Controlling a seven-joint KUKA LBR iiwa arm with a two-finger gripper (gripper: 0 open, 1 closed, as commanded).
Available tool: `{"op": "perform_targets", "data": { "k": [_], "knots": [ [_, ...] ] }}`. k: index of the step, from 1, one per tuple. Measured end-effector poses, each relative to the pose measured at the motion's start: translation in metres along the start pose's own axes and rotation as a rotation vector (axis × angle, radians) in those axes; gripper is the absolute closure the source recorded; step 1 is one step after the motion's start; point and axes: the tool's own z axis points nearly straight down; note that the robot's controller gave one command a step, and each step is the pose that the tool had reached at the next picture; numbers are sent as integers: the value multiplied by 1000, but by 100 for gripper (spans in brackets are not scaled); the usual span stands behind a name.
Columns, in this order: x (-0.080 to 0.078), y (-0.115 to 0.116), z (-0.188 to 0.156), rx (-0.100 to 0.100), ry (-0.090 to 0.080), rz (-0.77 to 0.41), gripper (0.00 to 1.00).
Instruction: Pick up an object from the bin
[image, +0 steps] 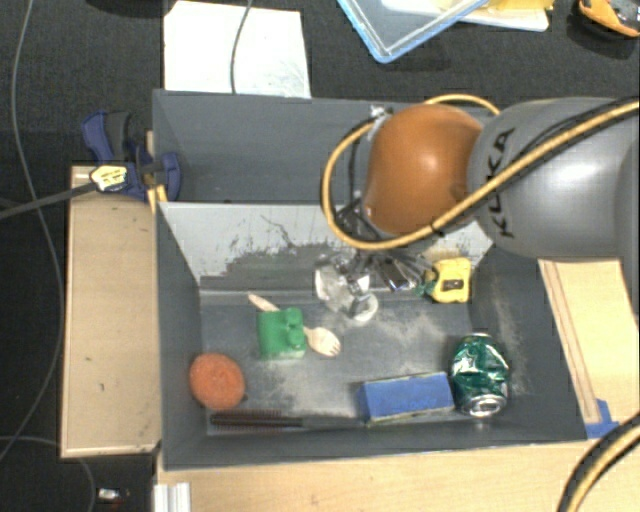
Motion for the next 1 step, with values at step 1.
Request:
{"op": "perform_targets", "data": {
  "k": [1],
  "knots": [
    [-2, 0, -33, 1, -5, 4, 100]
  ]
}}
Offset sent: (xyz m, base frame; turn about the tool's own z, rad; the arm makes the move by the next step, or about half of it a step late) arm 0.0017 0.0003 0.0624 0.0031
